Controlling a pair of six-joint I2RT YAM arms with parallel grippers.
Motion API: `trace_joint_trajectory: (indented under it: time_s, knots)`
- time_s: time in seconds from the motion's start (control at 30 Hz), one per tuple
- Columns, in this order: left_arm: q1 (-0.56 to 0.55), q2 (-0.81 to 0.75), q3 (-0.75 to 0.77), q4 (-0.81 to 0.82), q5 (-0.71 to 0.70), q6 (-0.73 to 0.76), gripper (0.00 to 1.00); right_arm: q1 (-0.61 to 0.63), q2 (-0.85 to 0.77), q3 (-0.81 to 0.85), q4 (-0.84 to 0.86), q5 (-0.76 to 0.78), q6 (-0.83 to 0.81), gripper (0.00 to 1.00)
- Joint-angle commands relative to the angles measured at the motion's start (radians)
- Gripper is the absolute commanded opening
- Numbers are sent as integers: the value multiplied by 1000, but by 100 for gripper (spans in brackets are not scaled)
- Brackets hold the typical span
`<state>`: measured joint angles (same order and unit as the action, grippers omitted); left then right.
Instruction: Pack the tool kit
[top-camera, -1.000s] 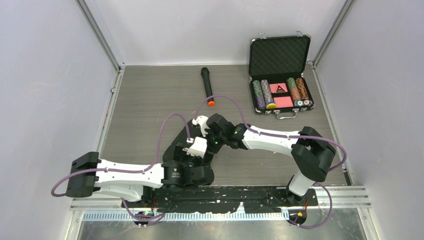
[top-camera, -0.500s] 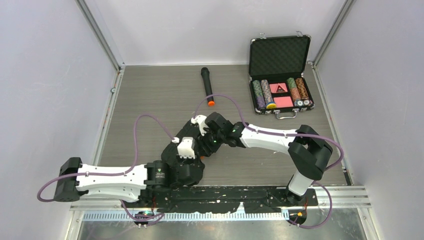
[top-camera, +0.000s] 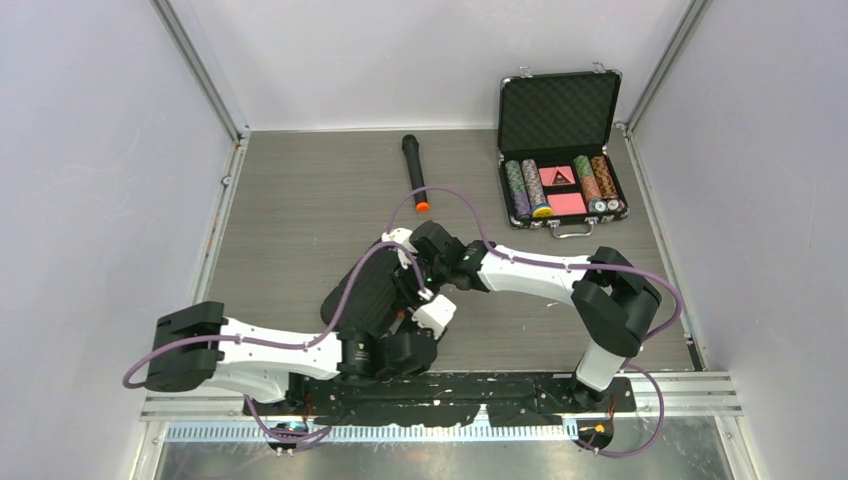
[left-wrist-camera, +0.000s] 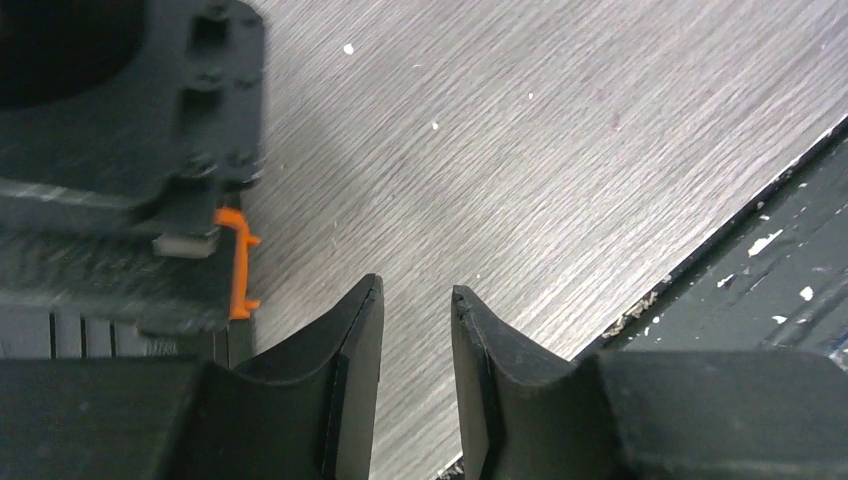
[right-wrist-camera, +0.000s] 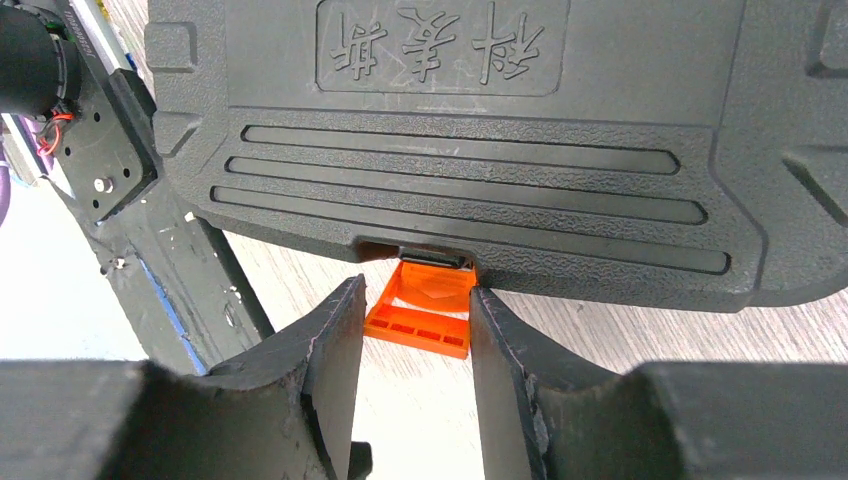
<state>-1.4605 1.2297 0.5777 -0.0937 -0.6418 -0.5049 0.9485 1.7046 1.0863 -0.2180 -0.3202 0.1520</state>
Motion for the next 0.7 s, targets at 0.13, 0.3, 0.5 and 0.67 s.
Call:
trace_joint_trajectory:
  time_s: [0.13,0.3,0.5,0.67]
  knots:
    - [-9,165,142,12,-39,165,31,-27,6,36,41,-66,21,6]
    - [-9,270,275,-160,-100,164,24,-45,14,47,41,-103,16,6]
    - [-9,371,354,-306,-100,214,24,-54,35,65,28,-123,8,6]
    - [-12,421,389,-388,-73,268,24,-58,41,70,26,-131,6,6]
